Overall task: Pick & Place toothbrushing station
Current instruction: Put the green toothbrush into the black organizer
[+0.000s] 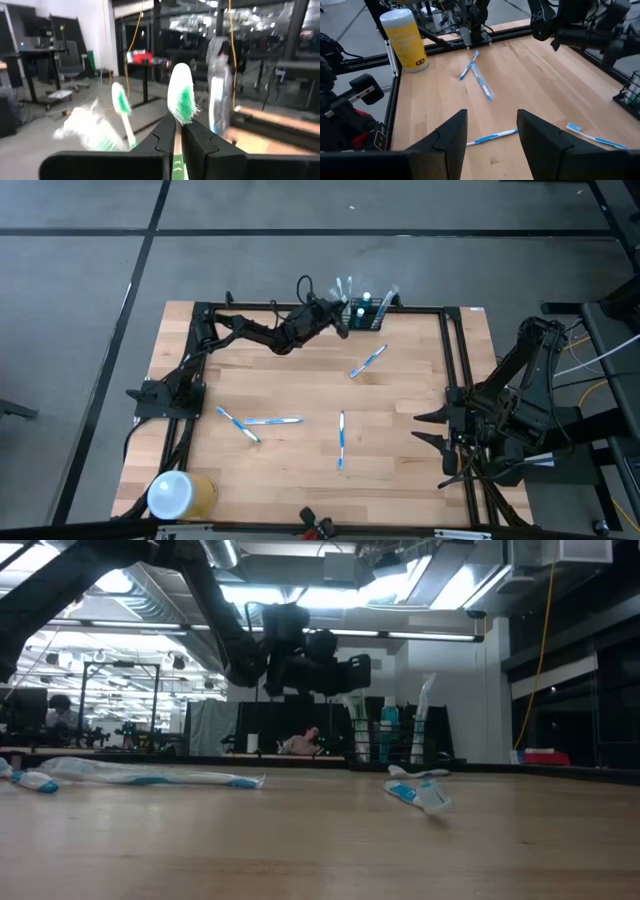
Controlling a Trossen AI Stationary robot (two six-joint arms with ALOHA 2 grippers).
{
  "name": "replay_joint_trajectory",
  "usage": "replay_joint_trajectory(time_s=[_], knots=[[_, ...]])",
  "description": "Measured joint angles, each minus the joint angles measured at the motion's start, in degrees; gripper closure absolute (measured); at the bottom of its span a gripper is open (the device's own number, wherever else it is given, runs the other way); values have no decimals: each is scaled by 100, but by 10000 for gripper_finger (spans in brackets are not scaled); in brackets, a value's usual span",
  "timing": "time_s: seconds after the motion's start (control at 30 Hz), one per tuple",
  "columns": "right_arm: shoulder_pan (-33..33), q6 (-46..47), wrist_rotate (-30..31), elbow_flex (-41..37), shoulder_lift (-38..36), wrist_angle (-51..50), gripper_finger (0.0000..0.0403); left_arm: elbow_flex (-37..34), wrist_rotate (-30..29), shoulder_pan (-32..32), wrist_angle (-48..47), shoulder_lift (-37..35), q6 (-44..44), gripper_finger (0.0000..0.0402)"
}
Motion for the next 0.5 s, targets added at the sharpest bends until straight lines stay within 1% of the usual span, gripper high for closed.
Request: replay_joint_trajectory(time_s=[0.07,0.2,0.37,0.5], knots=[[12,52,-45,0,0,2,230,2,14,7,49,-9,-111,377],[85,160,-59,0,-1,7,230,15,346,33,28,-31,-303,344],[163,183,16,0,0,11,230,42,525,65,-28,-40,-564,285],[166,227,15,0,0,13,230,42,477,74,-33,-49,-600,235]])
